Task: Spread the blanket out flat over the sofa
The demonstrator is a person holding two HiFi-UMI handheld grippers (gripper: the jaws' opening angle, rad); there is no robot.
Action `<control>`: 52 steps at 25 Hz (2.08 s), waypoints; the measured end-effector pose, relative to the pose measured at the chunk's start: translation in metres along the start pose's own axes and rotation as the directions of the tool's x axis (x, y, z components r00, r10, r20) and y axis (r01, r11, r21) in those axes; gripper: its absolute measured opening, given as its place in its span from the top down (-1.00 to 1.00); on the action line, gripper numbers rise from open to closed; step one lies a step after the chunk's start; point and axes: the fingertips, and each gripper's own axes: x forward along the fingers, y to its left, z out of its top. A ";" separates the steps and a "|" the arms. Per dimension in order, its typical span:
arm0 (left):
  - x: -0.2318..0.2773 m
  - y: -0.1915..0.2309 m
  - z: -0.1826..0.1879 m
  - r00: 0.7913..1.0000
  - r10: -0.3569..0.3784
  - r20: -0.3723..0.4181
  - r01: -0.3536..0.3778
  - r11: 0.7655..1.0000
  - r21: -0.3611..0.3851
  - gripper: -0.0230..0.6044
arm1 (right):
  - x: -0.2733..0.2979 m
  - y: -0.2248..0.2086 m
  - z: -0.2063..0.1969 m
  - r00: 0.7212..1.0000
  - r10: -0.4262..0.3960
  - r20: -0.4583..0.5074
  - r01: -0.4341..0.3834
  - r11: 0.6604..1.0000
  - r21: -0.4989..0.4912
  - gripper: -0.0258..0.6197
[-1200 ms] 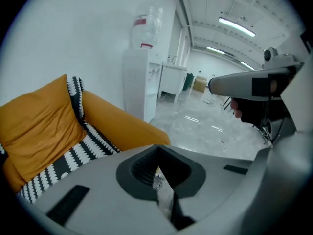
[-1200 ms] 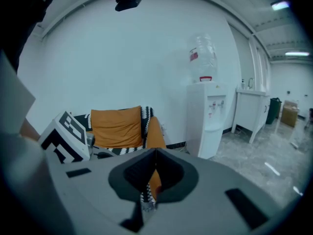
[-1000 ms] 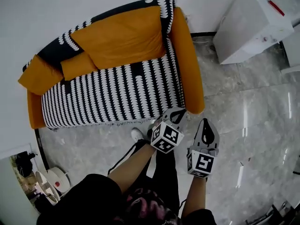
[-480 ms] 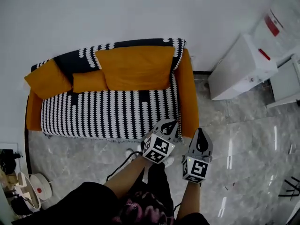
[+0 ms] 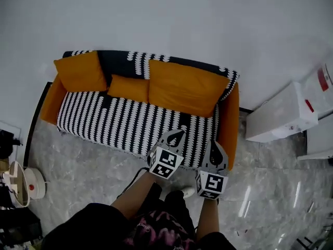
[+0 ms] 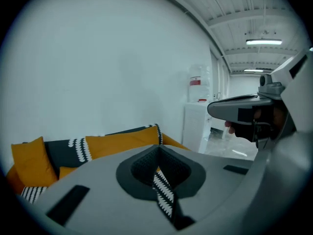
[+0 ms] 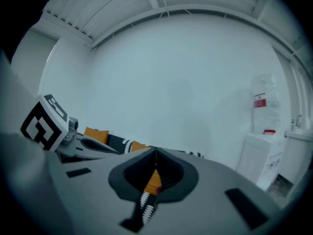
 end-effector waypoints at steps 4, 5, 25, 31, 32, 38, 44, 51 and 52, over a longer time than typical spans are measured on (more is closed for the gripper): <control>-0.046 0.065 -0.024 0.993 0.116 -0.020 -0.117 0.991 -0.066 0.89 | 0.024 0.062 0.014 0.995 0.104 0.003 -0.104 0.994 -0.018 0.85; -0.057 0.079 -0.030 0.990 0.141 -0.025 -0.143 0.986 -0.083 0.89 | 0.028 0.075 0.017 0.992 0.124 0.003 -0.123 0.992 -0.019 0.86; -0.140 0.130 0.070 0.938 0.298 0.177 -0.291 0.955 -0.064 0.89 | -0.001 0.062 0.117 0.981 0.104 0.161 -0.092 0.993 -0.079 0.86; -0.146 0.121 0.104 0.920 0.307 0.244 -0.310 0.950 -0.028 0.89 | -0.015 0.040 0.140 0.972 0.079 0.221 -0.064 0.995 -0.076 0.86; -0.147 0.119 0.108 0.917 0.307 0.254 -0.312 0.950 -0.023 0.89 | -0.017 0.038 0.143 0.970 0.079 0.228 -0.063 0.995 -0.077 0.86; -0.152 0.115 0.119 0.909 0.313 0.276 -0.317 0.948 -0.032 0.89 | -0.020 0.032 0.147 0.967 0.079 0.241 -0.058 0.994 -0.091 0.86; -0.152 0.113 0.114 0.906 0.324 0.273 -0.329 0.944 -0.029 0.89 | -0.019 0.032 0.147 0.966 0.087 0.244 -0.063 0.992 -0.105 0.86; -0.152 0.116 0.111 0.903 0.332 0.275 -0.335 0.941 -0.034 0.89 | -0.017 0.036 0.143 0.966 0.094 0.242 -0.069 0.991 -0.111 0.86; -0.152 0.116 0.111 0.903 0.332 0.274 -0.336 0.941 -0.035 0.89 | -0.016 0.036 0.143 0.966 0.095 0.241 -0.070 0.991 -0.112 0.86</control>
